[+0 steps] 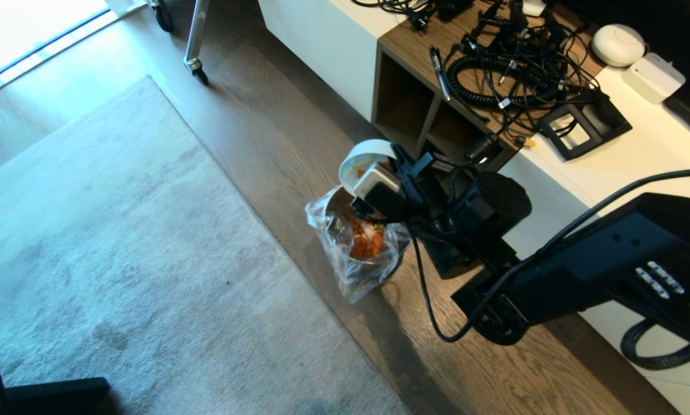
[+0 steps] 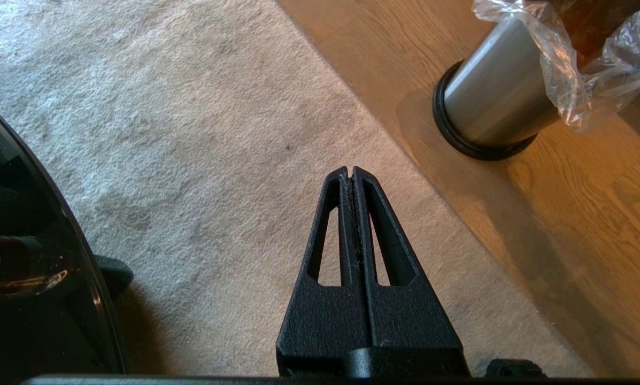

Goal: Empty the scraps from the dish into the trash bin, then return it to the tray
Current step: Pour the leftover food from the bowl into the trash can

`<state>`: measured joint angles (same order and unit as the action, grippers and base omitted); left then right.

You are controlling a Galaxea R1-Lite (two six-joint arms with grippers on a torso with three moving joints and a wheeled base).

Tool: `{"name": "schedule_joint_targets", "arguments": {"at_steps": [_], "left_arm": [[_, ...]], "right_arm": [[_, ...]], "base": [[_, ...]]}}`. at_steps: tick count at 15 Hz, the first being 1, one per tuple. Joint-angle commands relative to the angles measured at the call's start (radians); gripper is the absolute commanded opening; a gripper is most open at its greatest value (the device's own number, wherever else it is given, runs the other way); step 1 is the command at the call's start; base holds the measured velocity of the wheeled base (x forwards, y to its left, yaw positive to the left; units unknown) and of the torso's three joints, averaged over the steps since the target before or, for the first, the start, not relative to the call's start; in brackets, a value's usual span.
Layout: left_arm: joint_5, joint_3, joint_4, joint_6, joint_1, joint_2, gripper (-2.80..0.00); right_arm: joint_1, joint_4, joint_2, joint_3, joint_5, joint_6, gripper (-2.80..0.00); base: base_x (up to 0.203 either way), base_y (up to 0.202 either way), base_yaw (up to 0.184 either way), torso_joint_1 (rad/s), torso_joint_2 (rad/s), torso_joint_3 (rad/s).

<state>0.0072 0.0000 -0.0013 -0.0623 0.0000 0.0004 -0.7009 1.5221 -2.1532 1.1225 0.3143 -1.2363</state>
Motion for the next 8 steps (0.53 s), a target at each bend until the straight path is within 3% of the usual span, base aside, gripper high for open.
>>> {"name": "schedule_joint_targets", "arguments": {"at_steps": [1,3,5,8], "left_arm": [[0.0,0.0,0.0,-0.001,0.0,0.0,-2.8],[0.0,0.0,0.0,-0.001,0.0,0.0,-2.8],[0.0,0.0,0.0,-0.001,0.0,0.0,-2.8],[0.0,0.0,0.0,-0.001,0.0,0.0,-2.8]], "right_arm": [[0.005,0.046,-0.004,-0.011,0.002,-0.008,-2.8],[0.021,0.046,-0.025,-0.008,-0.013,-0.006,-2.8],[0.035,0.046,-0.031,0.003,-0.112,-0.009,-2.8],[0.043,0.046,-0.026,0.004,-0.189,-0.028,-2.8]], "base": [[0.0,0.0,0.0,0.0,0.0,0.0],[0.0,0.0,0.0,0.0,0.0,0.0],[0.0,0.0,0.0,0.0,0.0,0.0],[0.0,0.0,0.0,0.0,0.0,0.0]]}}
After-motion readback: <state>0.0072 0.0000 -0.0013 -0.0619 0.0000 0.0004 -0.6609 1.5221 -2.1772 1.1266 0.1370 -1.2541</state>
